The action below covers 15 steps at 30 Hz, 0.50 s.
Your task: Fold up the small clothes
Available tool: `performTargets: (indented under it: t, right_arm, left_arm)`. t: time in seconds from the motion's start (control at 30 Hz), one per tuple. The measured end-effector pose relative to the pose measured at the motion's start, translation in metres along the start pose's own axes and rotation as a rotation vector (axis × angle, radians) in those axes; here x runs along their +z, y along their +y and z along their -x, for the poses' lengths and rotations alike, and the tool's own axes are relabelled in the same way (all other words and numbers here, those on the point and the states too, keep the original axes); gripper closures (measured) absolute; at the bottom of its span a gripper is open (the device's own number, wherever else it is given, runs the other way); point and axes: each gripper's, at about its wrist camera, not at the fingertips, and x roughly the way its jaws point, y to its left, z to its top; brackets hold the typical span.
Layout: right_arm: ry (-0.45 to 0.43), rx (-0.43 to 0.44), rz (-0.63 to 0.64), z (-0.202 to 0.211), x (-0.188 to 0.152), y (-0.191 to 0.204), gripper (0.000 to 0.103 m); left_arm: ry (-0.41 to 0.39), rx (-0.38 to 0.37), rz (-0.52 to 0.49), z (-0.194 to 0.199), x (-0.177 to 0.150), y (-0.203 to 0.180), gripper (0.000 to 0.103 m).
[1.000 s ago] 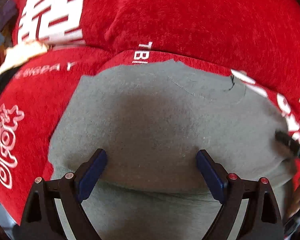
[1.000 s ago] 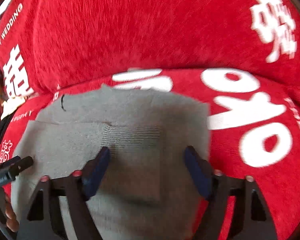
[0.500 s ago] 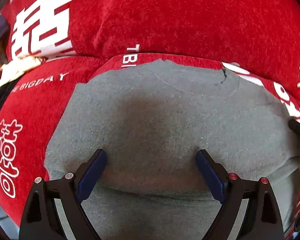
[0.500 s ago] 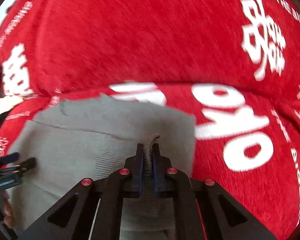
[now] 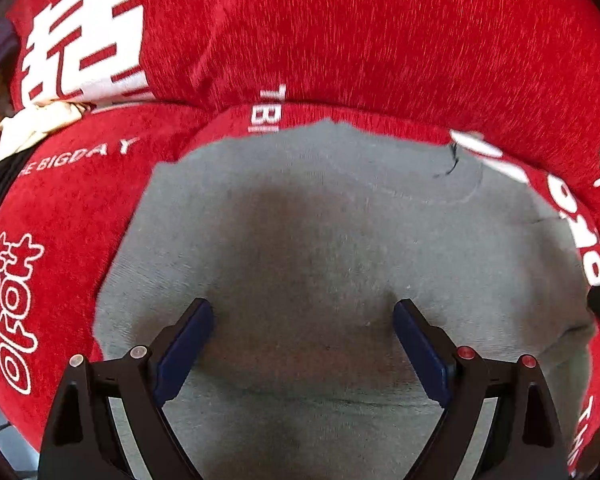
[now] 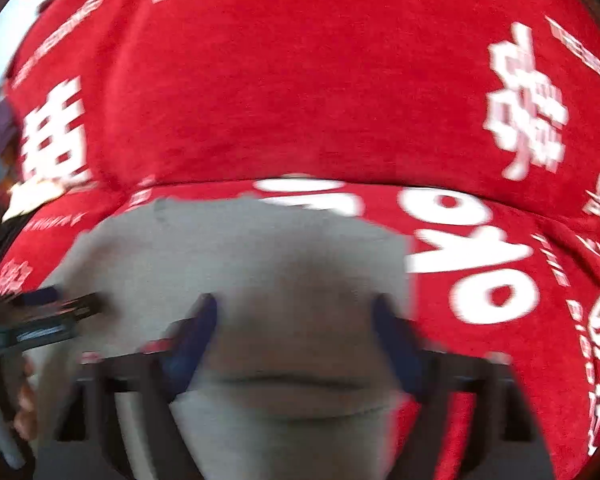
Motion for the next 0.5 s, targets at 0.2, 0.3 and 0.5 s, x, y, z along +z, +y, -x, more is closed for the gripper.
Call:
performTargets:
  t: [0.2, 0.3, 0.5]
  right_arm:
    - [0.117, -0.019, 0.035, -0.042, -0.015, 0.024, 0.021]
    - [0.132, -0.085, -0.028, -0.037, -0.016, 0.007, 0.021]
    - [0.111, -0.119, -0.061, 0.000, -0.024, 0.011, 0.020]
  left_arm:
    - [-0.020, 0.010, -0.044, -0.001, -0.006, 0.002, 0.000]
    - [-0.023, 0.016, -0.056, 0.010, -0.010, 0.006, 0.000]
    - [-0.077, -0.022, -0.071, 0.036, -0.031, 0.012, 0.000]
